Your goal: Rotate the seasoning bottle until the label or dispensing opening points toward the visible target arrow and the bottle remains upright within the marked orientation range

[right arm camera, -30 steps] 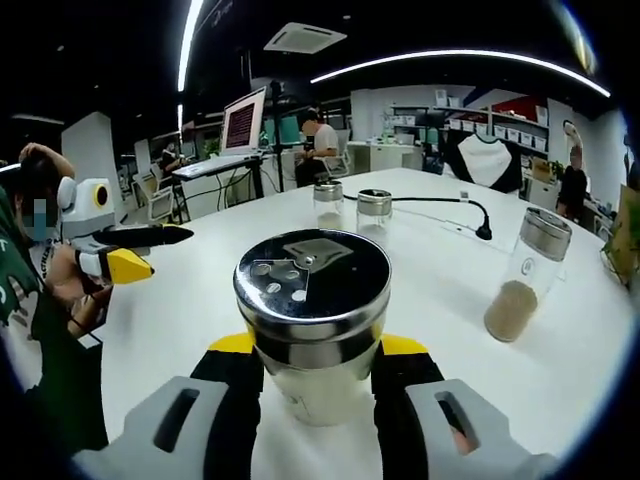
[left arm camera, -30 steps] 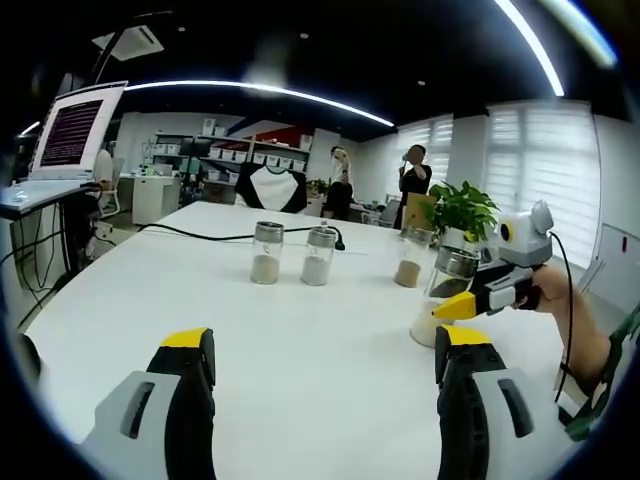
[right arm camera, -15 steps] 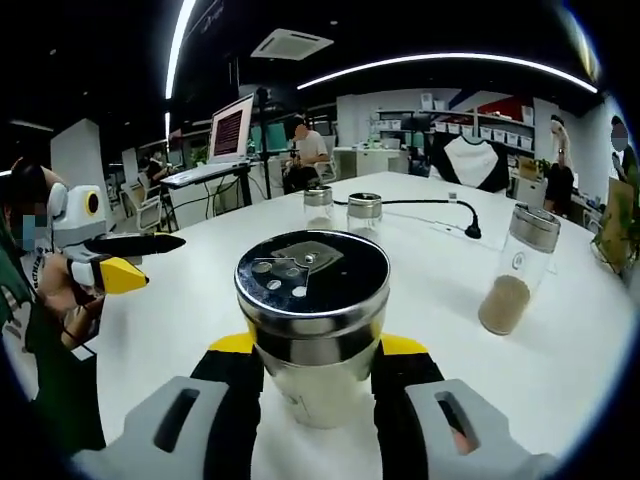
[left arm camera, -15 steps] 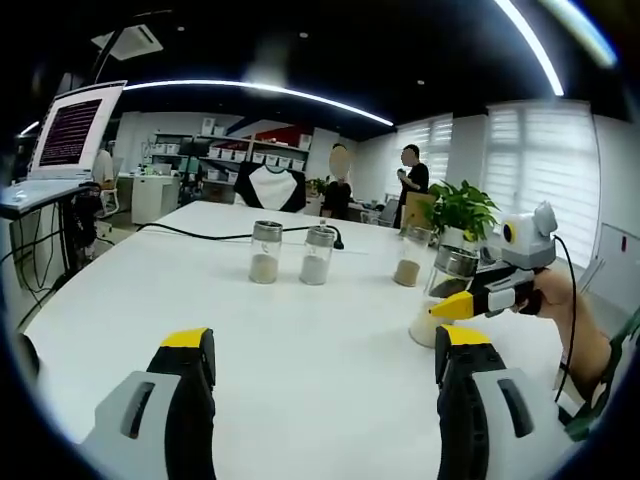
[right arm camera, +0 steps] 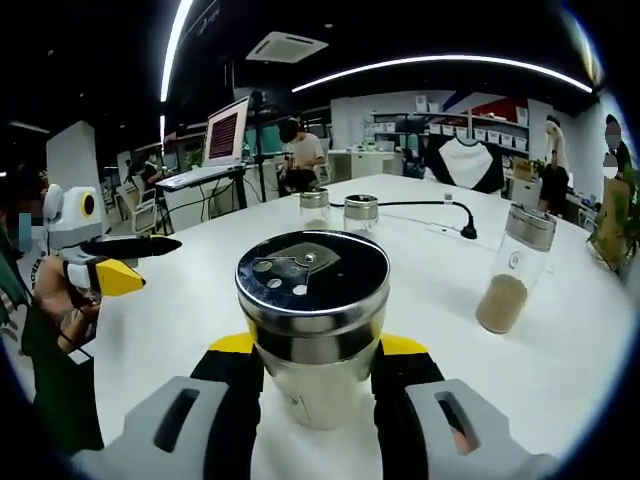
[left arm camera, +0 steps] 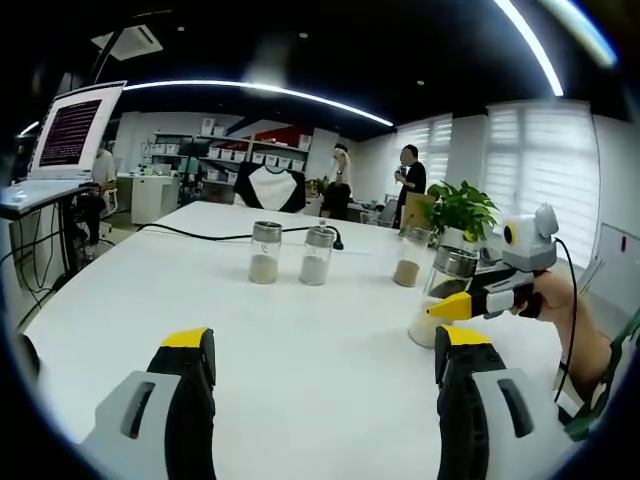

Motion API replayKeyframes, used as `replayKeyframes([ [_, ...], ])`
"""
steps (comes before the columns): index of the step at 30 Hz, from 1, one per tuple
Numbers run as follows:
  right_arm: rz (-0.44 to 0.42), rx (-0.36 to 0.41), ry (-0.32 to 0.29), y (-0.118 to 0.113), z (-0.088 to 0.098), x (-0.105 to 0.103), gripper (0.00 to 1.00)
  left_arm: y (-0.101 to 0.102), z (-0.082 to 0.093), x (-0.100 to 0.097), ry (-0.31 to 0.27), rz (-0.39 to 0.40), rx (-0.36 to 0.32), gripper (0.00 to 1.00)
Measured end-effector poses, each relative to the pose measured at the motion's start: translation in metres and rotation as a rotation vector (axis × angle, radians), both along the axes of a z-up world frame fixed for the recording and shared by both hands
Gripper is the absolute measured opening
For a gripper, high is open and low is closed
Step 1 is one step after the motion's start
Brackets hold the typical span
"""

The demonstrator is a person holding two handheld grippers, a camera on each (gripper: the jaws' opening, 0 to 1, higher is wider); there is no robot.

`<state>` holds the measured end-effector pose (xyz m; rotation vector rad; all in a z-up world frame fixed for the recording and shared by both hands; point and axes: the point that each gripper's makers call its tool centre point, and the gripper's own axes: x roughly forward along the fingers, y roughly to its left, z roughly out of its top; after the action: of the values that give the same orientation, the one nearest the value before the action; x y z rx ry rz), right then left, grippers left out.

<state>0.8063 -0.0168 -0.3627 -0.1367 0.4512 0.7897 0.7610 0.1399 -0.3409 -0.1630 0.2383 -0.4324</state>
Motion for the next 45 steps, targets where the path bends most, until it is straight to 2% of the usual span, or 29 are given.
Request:
replayKeyframes([
  [9, -0.001, -0.01, 0.0, -0.001, 0.001, -0.002, 0.42, 0.0, 0.002, -0.001, -0.004, 0.0, 0.002, 0.96],
  [13, -0.009, -0.022, -0.018, -0.004, 0.006, -0.008, 0.44, 0.001, 0.001, -0.001, -0.003, 0.007, 0.005, 0.96],
  [16, -0.013, -0.011, -0.01, -0.008, 0.008, -0.012, 0.44, 0.001, 0.002, -0.002, -0.003, 0.006, 0.003, 0.96],
  [19, -0.027, -0.034, -0.008, -0.014, 0.006, -0.017, 0.44, -0.001, 0.002, -0.002, -0.004, -0.001, 0.003, 0.96],
  [31, -0.124, -0.011, 0.02, -0.053, 0.002, -0.033, 0.43, -0.004, 0.003, -0.004, -0.006, -0.01, 0.005, 0.96],
  [39, -0.174, 0.001, 0.024, -0.071, 0.003, -0.048, 0.44, -0.005, 0.003, -0.004, -0.007, -0.01, 0.006, 0.96],
  [45, -0.209, 0.017, 0.022, -0.08, 0.008, -0.049, 0.44, -0.006, 0.002, -0.004, -0.004, -0.014, 0.005, 0.96],
])
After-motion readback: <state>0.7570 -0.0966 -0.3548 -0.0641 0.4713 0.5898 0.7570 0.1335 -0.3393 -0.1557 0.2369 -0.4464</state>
